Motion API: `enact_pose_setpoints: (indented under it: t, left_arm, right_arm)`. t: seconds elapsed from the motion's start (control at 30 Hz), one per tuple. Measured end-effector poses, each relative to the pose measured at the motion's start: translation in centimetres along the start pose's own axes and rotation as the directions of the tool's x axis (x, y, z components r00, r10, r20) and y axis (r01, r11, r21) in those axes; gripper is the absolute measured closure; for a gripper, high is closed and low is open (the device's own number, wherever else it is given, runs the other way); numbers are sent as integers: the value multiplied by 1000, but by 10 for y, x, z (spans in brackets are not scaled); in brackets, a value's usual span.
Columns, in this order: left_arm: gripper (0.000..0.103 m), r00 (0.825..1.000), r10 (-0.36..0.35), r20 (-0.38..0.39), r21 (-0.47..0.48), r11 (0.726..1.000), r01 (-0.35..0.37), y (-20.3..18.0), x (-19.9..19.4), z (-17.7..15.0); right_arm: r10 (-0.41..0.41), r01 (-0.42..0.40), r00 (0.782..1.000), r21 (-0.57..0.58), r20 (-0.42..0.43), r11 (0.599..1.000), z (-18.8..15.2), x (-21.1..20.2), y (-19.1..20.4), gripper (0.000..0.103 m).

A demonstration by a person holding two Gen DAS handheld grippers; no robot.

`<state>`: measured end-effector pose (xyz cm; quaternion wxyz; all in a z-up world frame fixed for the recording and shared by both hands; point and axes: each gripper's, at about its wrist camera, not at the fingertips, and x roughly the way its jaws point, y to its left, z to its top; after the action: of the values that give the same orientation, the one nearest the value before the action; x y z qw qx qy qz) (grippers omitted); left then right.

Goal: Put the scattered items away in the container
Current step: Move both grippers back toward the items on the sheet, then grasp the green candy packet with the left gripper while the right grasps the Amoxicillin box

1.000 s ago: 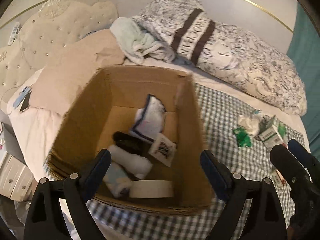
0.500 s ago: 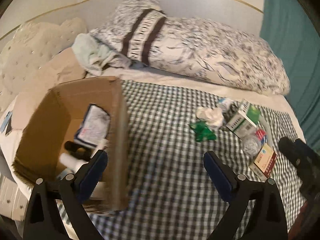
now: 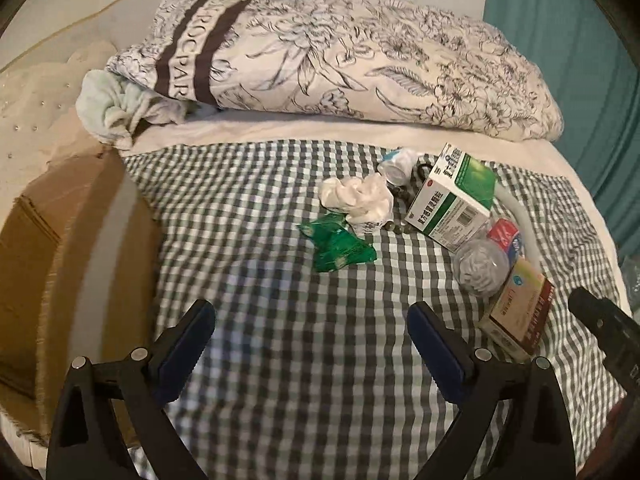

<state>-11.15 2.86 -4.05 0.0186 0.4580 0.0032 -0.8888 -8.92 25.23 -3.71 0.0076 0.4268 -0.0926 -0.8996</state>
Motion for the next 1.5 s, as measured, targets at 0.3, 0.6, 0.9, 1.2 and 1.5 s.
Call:
enact_pose_setpoints:
  t: [0.3, 0.6, 0.9, 1.2, 1.5]
  left_arm:
    - [4, 997, -35, -69, -65, 997, 30, -4, 55, 13]
    - [4, 994, -50, -93, -93, 995, 41, -1, 94, 32]
    - [4, 991, -70, -118, -168, 984, 49, 5, 134, 43]
    - [4, 990, -26, -141, -110, 994, 11, 2, 157, 36]
    - [8, 987, -21, -158, -58, 998, 12, 3, 156, 35]
  right_arm:
    - [-83, 88, 990, 42, -110, 995, -6, 45, -10, 19]
    - [-148, 168, 971, 89, -189, 982, -6, 83, -12, 19]
    - [-220, 252, 948, 115, -231, 961, 4, 110, 4, 9]
    - [-251, 269, 940, 50, -231, 962, -5, 126, 5, 6]
    - [-212, 226, 950, 34, -230, 974, -5, 114, -1, 9]
